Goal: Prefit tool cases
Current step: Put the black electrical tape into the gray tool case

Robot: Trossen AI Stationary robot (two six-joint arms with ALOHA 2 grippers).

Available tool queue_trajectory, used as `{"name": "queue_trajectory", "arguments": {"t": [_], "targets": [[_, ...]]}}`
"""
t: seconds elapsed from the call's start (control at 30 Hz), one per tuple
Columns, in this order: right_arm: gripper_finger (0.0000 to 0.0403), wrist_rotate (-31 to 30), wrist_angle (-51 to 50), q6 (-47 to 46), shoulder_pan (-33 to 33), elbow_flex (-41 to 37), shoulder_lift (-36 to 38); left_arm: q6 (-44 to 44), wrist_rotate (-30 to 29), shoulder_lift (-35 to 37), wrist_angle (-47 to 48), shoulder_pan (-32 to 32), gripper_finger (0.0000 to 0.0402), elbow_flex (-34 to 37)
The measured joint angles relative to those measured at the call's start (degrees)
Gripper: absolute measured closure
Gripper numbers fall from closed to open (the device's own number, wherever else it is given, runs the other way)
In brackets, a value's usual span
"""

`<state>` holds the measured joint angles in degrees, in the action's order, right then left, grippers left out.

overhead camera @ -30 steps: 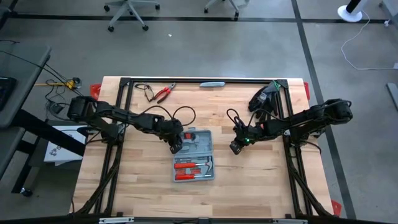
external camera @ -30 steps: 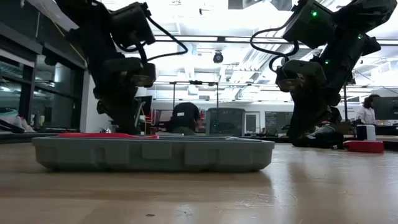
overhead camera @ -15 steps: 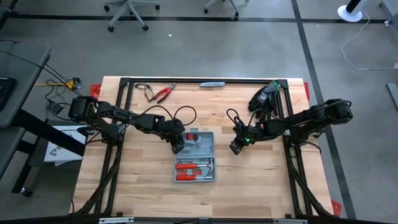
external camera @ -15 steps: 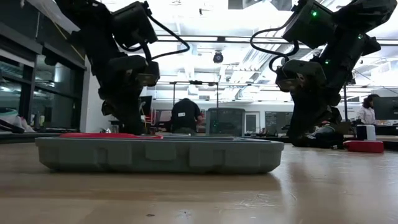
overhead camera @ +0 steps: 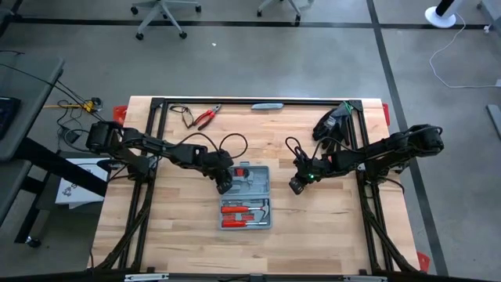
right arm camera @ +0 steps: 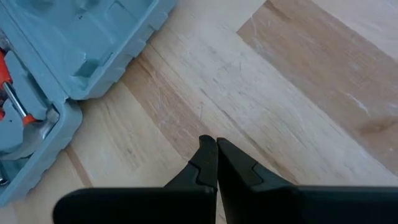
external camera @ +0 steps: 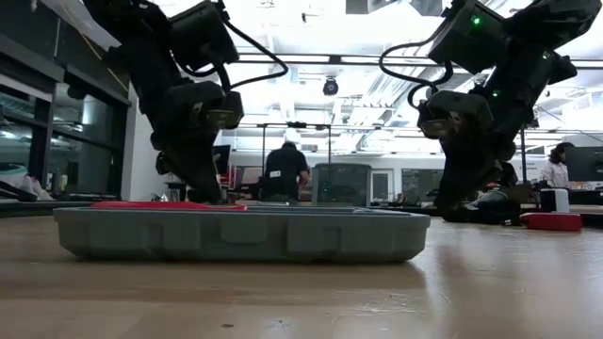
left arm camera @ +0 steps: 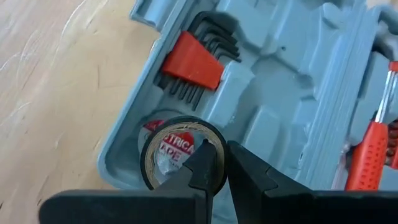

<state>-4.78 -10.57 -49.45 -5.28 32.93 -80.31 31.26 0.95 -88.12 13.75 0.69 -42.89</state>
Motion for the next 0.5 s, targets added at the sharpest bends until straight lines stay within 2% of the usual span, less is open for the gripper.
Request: {"name": "queue_trajectory", "arguments": {"t": [0.37, 0.5], "targets": [[0.0403, -0.88, 0.00, 0.00, -0.02, 0.00, 0.00, -0.13, -0.09, -0.01, -0.43, -0.02, 0.0371, -0.02], [0.0403, -0.93, 0.00, 0.00, 0.00, 0.00, 0.00, 0.10, 0.19, -0.80, 0.09, -0.03, 0.0356, -0.02]]}}
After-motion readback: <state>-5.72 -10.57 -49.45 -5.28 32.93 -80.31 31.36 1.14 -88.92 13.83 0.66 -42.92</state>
